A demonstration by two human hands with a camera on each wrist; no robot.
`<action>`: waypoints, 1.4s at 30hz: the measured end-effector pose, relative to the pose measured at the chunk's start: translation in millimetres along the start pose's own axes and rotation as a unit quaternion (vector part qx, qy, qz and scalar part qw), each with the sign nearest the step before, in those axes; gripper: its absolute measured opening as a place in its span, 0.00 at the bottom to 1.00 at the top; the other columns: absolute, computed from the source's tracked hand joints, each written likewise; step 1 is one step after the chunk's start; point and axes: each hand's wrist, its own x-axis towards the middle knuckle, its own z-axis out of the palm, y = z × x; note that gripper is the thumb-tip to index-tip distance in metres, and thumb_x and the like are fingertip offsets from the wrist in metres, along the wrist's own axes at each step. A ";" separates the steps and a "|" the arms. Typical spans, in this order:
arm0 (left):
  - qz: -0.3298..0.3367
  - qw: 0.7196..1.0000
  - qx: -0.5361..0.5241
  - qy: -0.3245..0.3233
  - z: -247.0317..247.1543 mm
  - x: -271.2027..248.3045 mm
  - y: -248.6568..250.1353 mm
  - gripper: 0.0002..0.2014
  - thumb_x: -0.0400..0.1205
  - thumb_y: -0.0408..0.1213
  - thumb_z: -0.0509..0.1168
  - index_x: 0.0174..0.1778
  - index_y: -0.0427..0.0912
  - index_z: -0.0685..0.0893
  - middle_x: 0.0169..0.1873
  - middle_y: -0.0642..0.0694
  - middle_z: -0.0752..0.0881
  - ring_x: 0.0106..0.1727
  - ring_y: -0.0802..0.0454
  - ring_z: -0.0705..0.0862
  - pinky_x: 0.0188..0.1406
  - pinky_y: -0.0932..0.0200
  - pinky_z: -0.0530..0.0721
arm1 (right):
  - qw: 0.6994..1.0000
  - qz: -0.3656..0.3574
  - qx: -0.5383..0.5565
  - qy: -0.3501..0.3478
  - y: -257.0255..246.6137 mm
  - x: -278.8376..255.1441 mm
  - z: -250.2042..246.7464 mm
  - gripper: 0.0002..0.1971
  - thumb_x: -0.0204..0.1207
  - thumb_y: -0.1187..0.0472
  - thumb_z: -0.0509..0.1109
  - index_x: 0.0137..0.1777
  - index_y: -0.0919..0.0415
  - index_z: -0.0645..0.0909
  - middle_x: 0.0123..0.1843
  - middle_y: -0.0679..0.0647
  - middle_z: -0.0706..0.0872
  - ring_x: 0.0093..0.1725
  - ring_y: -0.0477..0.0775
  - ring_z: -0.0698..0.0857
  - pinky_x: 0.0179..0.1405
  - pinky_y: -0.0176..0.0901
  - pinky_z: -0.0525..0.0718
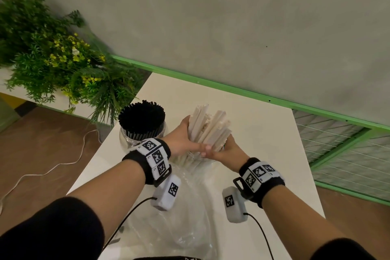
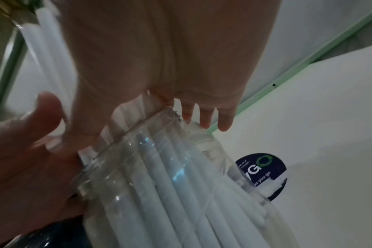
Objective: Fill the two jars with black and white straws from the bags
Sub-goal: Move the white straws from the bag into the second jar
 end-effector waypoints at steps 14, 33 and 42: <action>0.049 0.996 0.049 0.063 -8.5 -7.7 -2.2 0.32 0.79 0.45 0.70 0.78 0.50 0.65 0.64 0.58 0.77 0.67 0.59 0.76 0.61 0.72 0.73 | 0.984 -0.039 -0.105 0.136 -1.9 8.2 2.0 0.43 0.46 0.29 0.81 0.59 0.44 0.69 0.55 0.50 0.83 0.60 0.57 0.81 0.55 0.57 0.84; 0.134 0.958 0.223 0.118 -12.1 -16.1 -9.6 0.30 0.80 0.55 0.64 0.78 0.50 0.71 0.80 0.52 0.66 0.79 0.57 0.64 0.77 0.63 0.59 | 0.880 -0.239 -0.378 0.160 5.0 -13.8 8.8 0.34 0.78 0.67 0.67 0.82 0.57 0.57 0.84 0.54 0.59 0.81 0.57 0.61 0.77 0.60 0.67; 0.086 0.969 0.201 0.118 -12.0 -19.6 -8.6 0.33 0.75 0.50 0.73 0.74 0.54 0.69 0.70 0.54 0.77 0.67 0.55 0.78 0.68 0.54 0.77 | 0.886 -0.248 -0.375 0.108 -4.7 -19.2 6.2 0.27 0.81 0.53 0.57 0.80 0.57 0.64 0.85 0.53 0.59 0.82 0.52 0.60 0.78 0.54 0.66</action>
